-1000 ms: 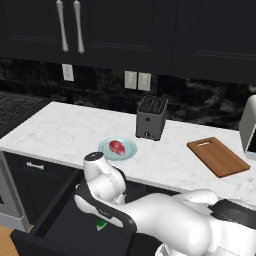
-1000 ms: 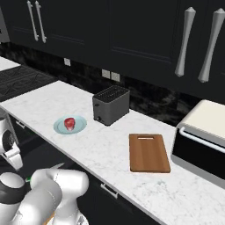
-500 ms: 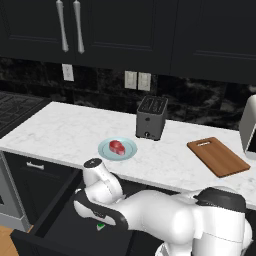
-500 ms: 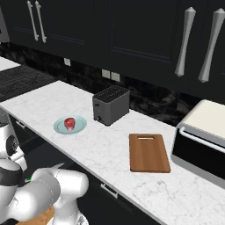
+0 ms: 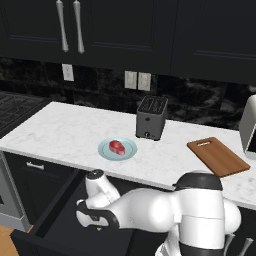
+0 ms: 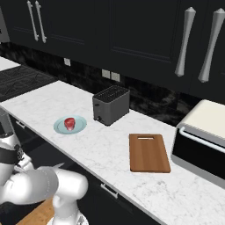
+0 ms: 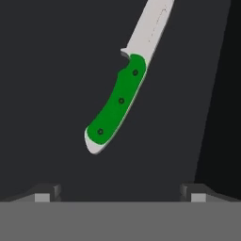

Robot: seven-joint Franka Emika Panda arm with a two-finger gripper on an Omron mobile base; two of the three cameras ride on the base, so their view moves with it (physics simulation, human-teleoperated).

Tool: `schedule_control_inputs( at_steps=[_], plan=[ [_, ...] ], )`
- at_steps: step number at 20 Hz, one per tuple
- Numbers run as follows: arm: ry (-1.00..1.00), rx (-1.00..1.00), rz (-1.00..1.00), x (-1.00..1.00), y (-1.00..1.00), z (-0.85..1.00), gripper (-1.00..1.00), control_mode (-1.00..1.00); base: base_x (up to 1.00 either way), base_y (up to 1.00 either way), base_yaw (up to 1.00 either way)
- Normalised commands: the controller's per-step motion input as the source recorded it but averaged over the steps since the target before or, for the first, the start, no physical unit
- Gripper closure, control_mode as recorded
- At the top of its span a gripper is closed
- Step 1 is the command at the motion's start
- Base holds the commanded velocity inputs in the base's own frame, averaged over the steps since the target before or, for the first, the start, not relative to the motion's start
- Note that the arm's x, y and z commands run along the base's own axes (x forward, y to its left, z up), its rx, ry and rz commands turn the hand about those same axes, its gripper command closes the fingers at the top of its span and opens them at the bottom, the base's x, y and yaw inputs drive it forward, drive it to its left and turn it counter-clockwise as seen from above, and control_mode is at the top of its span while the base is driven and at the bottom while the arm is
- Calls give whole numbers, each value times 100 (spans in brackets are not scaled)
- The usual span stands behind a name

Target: Pick up the knife from the drawer and place it on the cutting board. Then place the meat from the plate to the cutting board.

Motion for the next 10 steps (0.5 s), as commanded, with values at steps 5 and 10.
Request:
schedule_control_inputs(
  at_steps=[5, 10],
  plan=[
    [8, -3, 4, 0, 0, -7, -100, -100, 0, 0, 0],
    [0, -1, 0, 19, 0, -21, -100, -100, 0, 0, 0]
  ],
)
